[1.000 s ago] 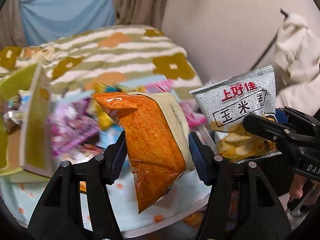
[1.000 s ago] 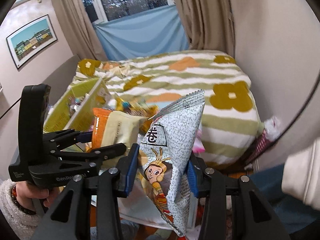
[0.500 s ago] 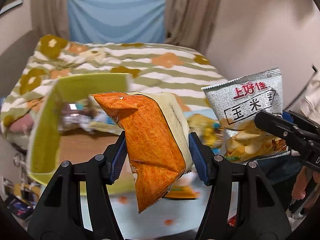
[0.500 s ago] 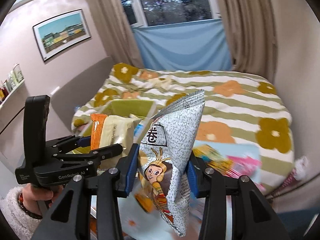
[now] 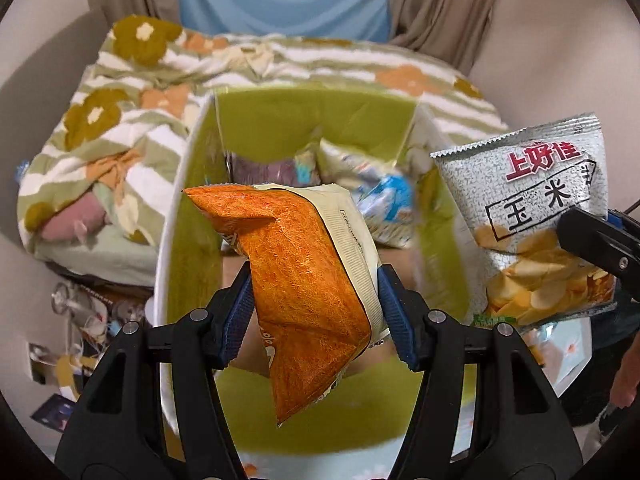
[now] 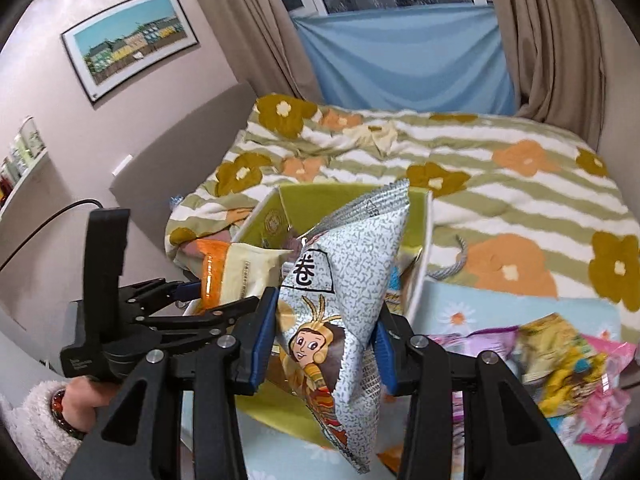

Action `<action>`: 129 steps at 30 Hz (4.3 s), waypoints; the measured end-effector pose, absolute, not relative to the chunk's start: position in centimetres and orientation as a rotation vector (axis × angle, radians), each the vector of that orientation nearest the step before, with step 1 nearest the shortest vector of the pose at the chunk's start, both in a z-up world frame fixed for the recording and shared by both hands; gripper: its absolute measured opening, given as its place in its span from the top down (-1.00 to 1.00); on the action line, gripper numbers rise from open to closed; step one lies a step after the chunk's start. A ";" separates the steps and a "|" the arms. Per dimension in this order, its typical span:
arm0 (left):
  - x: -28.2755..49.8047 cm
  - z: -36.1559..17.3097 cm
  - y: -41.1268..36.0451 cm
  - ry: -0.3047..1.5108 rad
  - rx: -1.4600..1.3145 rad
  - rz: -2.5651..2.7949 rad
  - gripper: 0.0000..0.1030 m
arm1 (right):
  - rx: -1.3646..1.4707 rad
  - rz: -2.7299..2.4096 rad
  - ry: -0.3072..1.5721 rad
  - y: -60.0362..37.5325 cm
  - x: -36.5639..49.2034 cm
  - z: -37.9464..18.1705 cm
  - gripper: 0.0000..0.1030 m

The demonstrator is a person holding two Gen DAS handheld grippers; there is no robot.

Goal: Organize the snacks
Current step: 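Carry both bags into the yellow box and open both tools to release, then move both tools back from the box toward the remaining snacks, then grasp the blue-white bag with the left tool while the right grasps the pink bag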

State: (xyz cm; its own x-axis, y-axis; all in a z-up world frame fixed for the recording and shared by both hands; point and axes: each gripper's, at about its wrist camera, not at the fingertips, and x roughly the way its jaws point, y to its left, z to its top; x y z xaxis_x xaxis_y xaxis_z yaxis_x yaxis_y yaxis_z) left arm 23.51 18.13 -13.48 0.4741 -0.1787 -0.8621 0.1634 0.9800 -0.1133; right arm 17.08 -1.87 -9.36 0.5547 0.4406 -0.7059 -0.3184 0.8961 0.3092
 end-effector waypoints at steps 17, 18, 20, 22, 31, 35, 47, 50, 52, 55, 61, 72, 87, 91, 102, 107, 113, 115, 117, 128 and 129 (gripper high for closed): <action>21.2 -14.0 18.6 1.072 0.029 -0.094 -1.00 | 0.152 0.443 0.994 -0.7 18.8 -12.8 0.22; 20.7 -13.7 18.8 1.068 0.023 -0.079 -1.00 | 0.152 0.450 0.996 -0.5 18.9 -12.8 0.22; 20.2 -13.4 19.1 1.060 0.017 -0.057 -1.00 | 0.146 0.468 1.003 0.1 19.2 -13.0 0.22; 19.9 -13.2 19.4 1.057 0.010 -0.036 -1.00 | 0.148 0.487 1.013 0.6 19.7 -13.3 0.22; 19.8 -13.9 20.9 1.069 -0.029 0.025 -1.00 | 0.153 0.513 1.074 2.1 21.5 -15.4 -0.29; 19.5 -14.5 21.1 1.078 -0.037 0.033 -1.00 | 0.150 0.506 1.036 1.9 20.8 -15.3 -0.99; 17.7 -11.5 21.5 1.026 -0.038 0.032 -1.00 | 0.115 0.497 0.944 1.2 18.2 -12.0 -0.99; 16.9 -9.6 21.5 0.984 -0.036 0.020 -1.00 | 0.107 0.485 0.909 0.9 17.0 -10.7 -0.99; 16.3 -8.3 21.4 0.956 -0.033 0.007 -1.00 | 0.097 0.472 0.882 0.7 16.0 -9.5 -0.99; 15.5 -6.5 20.8 0.914 -0.026 -0.021 -1.00 | 0.094 0.439 0.845 0.1 14.4 -7.8 -0.99; 14.4 -3.8 17.6 0.844 0.008 -0.146 -1.00 | 0.106 0.329 0.755 -3.0 10.3 -5.0 -0.99; 12.7 -3.5 7.0 0.823 0.071 -0.306 -1.00 | 0.127 0.061 0.687 -15.9 4.3 -3.3 -0.99; 10.1 -9.9 -10.8 0.977 0.053 -0.326 -1.00 | 0.175 0.033 0.818 -33.6 2.4 -8.6 -0.99; 10.8 -13.0 -14.2 1.018 0.040 -0.322 -1.00 | 0.160 0.045 0.874 -36.1 3.4 -11.3 -0.99; 14.6 -20.3 -18.1 1.118 0.049 -0.274 -1.00 | 0.176 0.085 0.978 -38.5 7.2 -18.6 -0.99; 15.4 -22.0 -19.1 1.138 0.049 -0.271 -1.00 | 0.158 0.091 0.998 -38.5 8.8 -20.6 -0.99; 15.5 -22.9 -20.2 1.150 0.065 -0.287 -1.00 | 0.110 0.101 1.009 -38.1 10.2 -22.2 -0.98; 15.5 -23.4 -20.5 1.160 0.071 -0.295 -1.00 | 0.098 0.103 1.014 -38.1 10.4 -22.5 -0.89; 15.3 -23.9 -20.7 1.170 0.081 -0.295 -1.00 | 0.098 0.108 1.018 -38.2 10.7 -22.9 -0.86; 14.0 -24.4 -19.9 1.193 0.020 -0.330 -0.48 | 0.067 0.129 1.037 -37.4 11.7 -24.1 -0.68; 13.9 -24.4 -19.8 1.193 0.019 -0.331 -0.47 | 0.063 0.131 1.039 -37.3 11.8 -24.3 -0.67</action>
State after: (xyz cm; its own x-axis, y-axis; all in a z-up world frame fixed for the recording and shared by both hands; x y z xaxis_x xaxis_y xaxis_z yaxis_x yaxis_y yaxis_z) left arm 13.93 -19.82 -24.39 0.3269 -0.2427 -0.9134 0.2630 0.9516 -0.1587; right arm 11.76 -37.26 -24.25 0.5000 0.1379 -0.8550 -0.0784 0.9904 0.1139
